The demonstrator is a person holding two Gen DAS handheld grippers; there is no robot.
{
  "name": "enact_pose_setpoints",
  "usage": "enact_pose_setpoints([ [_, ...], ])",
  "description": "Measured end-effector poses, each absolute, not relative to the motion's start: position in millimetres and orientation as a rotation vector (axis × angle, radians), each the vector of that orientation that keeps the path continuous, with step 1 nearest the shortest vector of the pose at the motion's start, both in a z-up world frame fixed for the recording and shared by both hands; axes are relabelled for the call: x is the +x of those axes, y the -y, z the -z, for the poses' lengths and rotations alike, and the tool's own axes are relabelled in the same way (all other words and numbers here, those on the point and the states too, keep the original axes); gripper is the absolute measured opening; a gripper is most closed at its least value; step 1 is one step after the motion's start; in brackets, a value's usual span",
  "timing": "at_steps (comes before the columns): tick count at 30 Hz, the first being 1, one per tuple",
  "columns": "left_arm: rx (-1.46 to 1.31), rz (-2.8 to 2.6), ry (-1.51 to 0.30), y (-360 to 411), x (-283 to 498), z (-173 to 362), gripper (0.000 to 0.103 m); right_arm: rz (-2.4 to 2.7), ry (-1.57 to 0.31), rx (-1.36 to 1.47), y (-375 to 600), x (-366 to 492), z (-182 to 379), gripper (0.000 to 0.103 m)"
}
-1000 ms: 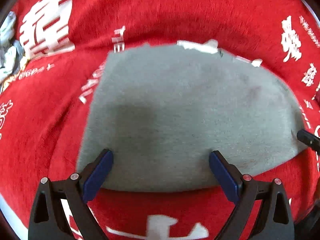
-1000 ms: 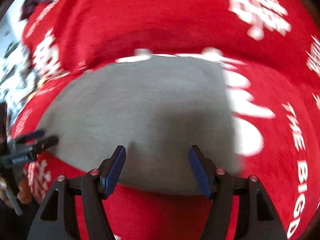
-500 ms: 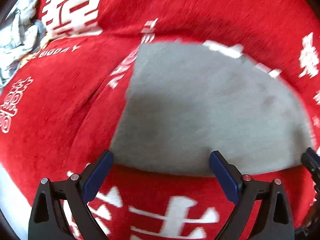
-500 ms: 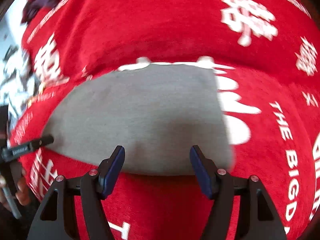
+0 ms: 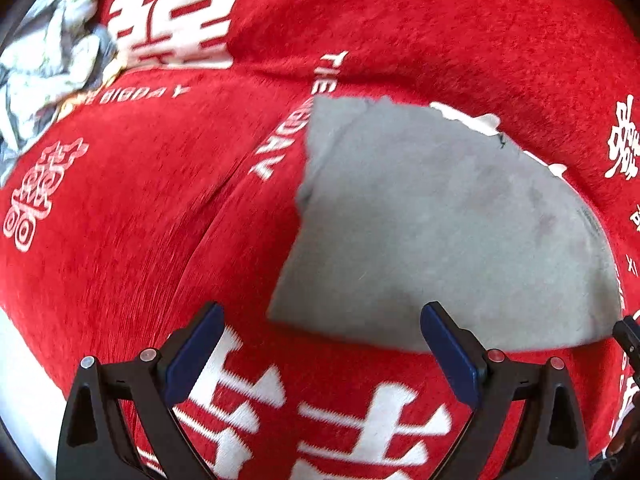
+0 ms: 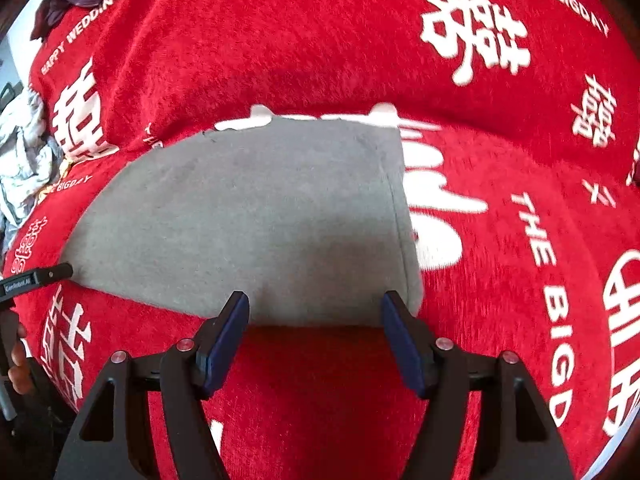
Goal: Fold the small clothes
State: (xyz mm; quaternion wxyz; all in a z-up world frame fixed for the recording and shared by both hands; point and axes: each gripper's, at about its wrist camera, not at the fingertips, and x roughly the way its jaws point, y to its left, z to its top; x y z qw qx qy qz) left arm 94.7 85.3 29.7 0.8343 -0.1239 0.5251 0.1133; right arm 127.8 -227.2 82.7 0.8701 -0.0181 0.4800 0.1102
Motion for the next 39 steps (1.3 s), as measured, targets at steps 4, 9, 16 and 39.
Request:
enact_pose_setpoints([
  [4, -0.224, -0.222, -1.105, -70, 120, -36, 0.099, -0.221, -0.991, -0.126, 202, 145, -87, 0.077],
  [9, -0.157, -0.194, -1.116, -43, 156, -36, 0.099, -0.207, -1.037, -0.194, 167, 179, -76, 0.078],
  [16, -0.057, -0.11, -1.192, -18, 204, -11, 0.099, -0.176, -1.154, -0.132, 161, 225, -40, 0.079],
  [39, -0.428, -0.19, -1.21, -136, 207, -7, 0.103, -0.107, -1.033, -0.058, 182, 237, -68, 0.081],
])
